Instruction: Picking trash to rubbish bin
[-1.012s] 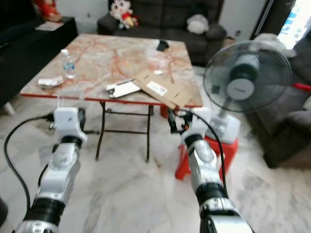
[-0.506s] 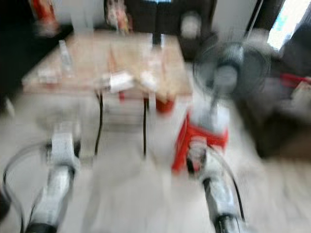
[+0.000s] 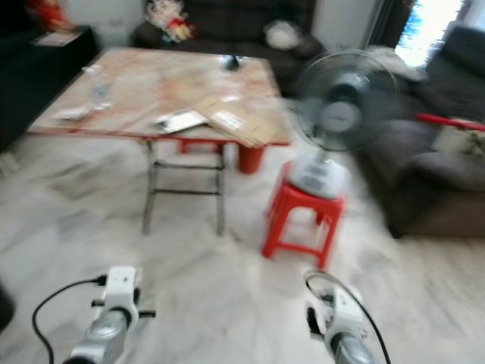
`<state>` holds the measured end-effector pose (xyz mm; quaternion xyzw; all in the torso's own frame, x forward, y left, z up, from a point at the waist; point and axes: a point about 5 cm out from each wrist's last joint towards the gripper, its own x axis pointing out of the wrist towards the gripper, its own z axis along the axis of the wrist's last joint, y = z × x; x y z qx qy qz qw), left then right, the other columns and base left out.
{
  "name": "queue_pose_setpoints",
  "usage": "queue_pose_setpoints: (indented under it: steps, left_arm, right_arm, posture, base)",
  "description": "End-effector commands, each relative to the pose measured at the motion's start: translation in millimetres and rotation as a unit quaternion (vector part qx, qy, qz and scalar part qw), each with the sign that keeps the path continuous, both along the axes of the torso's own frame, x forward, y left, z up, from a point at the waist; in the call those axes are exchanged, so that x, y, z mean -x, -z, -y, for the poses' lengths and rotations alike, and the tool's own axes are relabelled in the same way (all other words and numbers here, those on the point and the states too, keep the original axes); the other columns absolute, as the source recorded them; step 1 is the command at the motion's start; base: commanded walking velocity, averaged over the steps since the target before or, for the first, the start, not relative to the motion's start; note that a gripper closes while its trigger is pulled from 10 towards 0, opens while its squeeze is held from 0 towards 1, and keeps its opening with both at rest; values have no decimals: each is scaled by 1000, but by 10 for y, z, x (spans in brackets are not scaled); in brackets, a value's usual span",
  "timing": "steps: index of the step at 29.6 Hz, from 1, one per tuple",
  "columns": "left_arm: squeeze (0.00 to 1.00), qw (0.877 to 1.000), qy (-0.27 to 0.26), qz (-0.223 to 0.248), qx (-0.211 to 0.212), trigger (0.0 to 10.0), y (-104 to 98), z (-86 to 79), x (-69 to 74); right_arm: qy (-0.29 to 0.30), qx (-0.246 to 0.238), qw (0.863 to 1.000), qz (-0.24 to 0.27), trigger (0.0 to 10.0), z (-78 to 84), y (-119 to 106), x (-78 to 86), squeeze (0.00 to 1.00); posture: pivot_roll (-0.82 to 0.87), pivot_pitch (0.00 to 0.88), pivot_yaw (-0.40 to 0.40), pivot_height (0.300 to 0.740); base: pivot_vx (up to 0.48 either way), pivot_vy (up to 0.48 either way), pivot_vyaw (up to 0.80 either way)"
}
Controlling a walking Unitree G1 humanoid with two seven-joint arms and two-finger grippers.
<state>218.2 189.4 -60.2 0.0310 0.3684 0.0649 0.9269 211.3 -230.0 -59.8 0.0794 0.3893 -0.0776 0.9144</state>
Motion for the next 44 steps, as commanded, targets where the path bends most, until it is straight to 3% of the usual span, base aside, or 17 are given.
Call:
queue_pose_setpoints:
  steps: [1,3,6,19,44]
  left_arm:
    - [0,999,15,-27,-12,10000,51,23,45]
    - [0,999,9,-43,-10,10000,108,4,140]
    - [0,999,2,-47,-9,10000,125,-6,170]
    - [0,999,5,-39,-1,10000,114,103,124]
    - [0,999,5,-49,-7,10000,161,97,218]
  right_arm:
    - [7,0,1000,-6,10000,5,17,27,0]
    - [2,0,1000,-12,10000,-12,40,61,0]
    - [2,-1,1000,-12,10000,-15,43,67,0]
    - [-6,-3,1000,8,10000,-23,-24,-46,0]
    - [7,-4,1000,-8,10000,-17,44,69,0]
  posture:
    - [3,61,-82,740]
    - [5,60,-81,740]
    - [8,64,-84,740]
    - [-1,59,-95,740]
    - [-2,25,-72,740]
  base:
    - [0,0,0]
    - [0,0,0]
    - [0,0,0]
    - [0,0,596]
    - [0,0,698]
